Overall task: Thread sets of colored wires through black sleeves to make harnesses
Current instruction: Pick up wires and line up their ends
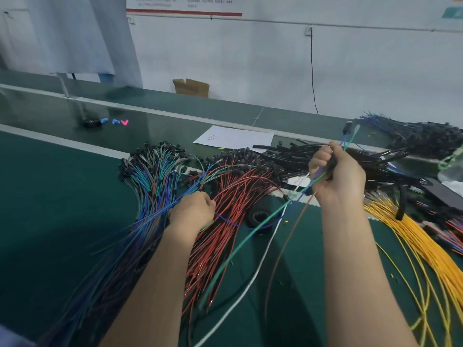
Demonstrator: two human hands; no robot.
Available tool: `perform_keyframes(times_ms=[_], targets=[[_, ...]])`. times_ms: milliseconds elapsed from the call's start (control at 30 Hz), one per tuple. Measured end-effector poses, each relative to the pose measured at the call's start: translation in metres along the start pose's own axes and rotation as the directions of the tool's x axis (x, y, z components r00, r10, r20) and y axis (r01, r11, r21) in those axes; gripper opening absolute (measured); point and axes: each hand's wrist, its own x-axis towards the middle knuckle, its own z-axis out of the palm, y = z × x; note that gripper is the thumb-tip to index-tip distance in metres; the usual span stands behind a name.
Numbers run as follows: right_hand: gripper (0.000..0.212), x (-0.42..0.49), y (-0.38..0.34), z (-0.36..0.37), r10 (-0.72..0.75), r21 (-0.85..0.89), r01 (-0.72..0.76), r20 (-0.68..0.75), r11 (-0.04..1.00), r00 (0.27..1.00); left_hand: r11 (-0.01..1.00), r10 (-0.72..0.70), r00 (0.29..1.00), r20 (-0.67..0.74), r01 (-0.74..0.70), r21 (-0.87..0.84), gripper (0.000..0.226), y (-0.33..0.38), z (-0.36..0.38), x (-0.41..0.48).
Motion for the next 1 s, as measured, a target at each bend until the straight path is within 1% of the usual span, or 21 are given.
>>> perform_keyframes(times_ms=[67, 133, 167, 200, 267, 300, 333, 367, 433, 500, 533, 600, 700, 800, 867, 933, 967, 1000], targets=[[0.022, -0.002, -0.006, 0.002, 0.014, 0.029, -0.014, 0.023, 0.999, 1.0, 0.999, -0.036, 0.999, -0.037, 0.037, 0.001, 0.015, 0.0, 0.002, 0.002], [0.024, -0.004, -0.016, 0.005, -0.003, 0.083, -0.002, 0.057, 0.997, 0.998, 0.997, -0.053, 0.997, -0.061, 0.05, -0.055, 0.01, -0.002, 0.002, 0.006], [0.024, -0.006, -0.023, 0.006, -0.033, 0.104, 0.025, 0.074, 0.994, 0.997, 0.988, -0.064, 0.996, -0.061, 0.054, -0.145, 0.009, -0.003, 0.001, 0.009], [0.025, -0.008, -0.03, 0.007, -0.072, 0.122, 0.06, 0.091, 0.991, 0.993, 0.957, -0.08, 0.996, -0.047, 0.063, -0.282, 0.008, -0.005, -0.002, 0.011], [0.025, -0.01, -0.04, 0.009, -0.146, 0.161, 0.127, 0.114, 0.979, 0.983, 0.818, -0.127, 0.992, -0.011, 0.098, -0.567, 0.008, -0.006, -0.01, 0.013], [0.025, -0.011, -0.042, 0.009, -0.176, 0.169, 0.154, 0.117, 0.973, 0.977, 0.743, -0.149, 0.989, -0.005, 0.108, -0.66, 0.006, -0.007, -0.014, 0.013], [0.025, -0.01, -0.042, 0.009, -0.198, 0.16, 0.179, 0.112, 0.971, 0.974, 0.691, -0.161, 0.987, -0.007, 0.108, -0.715, 0.006, -0.007, -0.017, 0.012], [0.024, -0.009, -0.04, 0.008, -0.214, 0.126, 0.201, 0.099, 0.971, 0.972, 0.658, -0.164, 0.986, -0.005, 0.106, -0.745, 0.006, -0.007, -0.019, 0.011], [0.023, -0.006, -0.029, 0.006, -0.229, -0.007, 0.23, 0.059, 0.973, 0.972, 0.613, -0.156, 0.987, 0.03, 0.12, -0.781, 0.006, -0.008, -0.02, 0.01], [0.021, -0.003, -0.016, 0.001, -0.231, -0.129, 0.231, 0.019, 0.964, 0.973, 0.56, -0.141, 0.987, 0.075, 0.142, -0.816, 0.007, -0.011, -0.017, 0.008], [0.021, -0.001, -0.013, -0.003, -0.235, -0.158, 0.232, -0.002, 0.96, 0.972, 0.546, -0.133, 0.988, 0.083, 0.143, -0.826, 0.006, -0.013, -0.015, 0.007], [0.023, 0.002, -0.014, -0.01, -0.269, -0.169, 0.259, -0.04, 0.951, 0.962, 0.559, -0.125, 0.989, 0.074, 0.132, -0.819, 0.006, -0.017, -0.014, 0.006], [0.028, 0.007, -0.026, -0.019, -0.356, -0.158, 0.341, -0.078, 0.927, 0.931, 0.572, -0.118, 0.991, 0.065, 0.121, -0.811, 0.008, -0.021, -0.015, 0.005], [0.028, 0.008, -0.029, -0.022, -0.418, -0.175, 0.396, -0.113, 0.901, 0.901, 0.669, -0.104, 0.994, 0.039, 0.099, -0.736, 0.01, -0.018, -0.014, 0.003], [0.028, 0.008, -0.026, -0.022, -0.441, -0.171, 0.419, -0.129, 0.892, 0.888, 0.707, -0.087, 0.996, 0.029, 0.082, -0.702, 0.008, -0.016, -0.013, 0.001], [0.028, 0.008, -0.024, -0.021, -0.451, -0.146, 0.432, -0.137, 0.89, 0.882, 0.711, -0.068, 0.996, 0.054, 0.087, -0.698, 0.005, -0.015, -0.013, -0.003], [0.027, 0.009, -0.023, -0.02, -0.454, -0.136, 0.437, -0.137, 0.889, 0.88, 0.706, -0.059, 0.995, 0.081, 0.099, -0.701, 0.006, -0.016, -0.014, -0.005], [0.026, 0.009, -0.022, -0.019, -0.458, -0.132, 0.443, -0.135, 0.887, 0.878, 0.708, -0.048, 0.992, 0.116, 0.115, -0.697, 0.011, -0.016, -0.014, -0.006]])
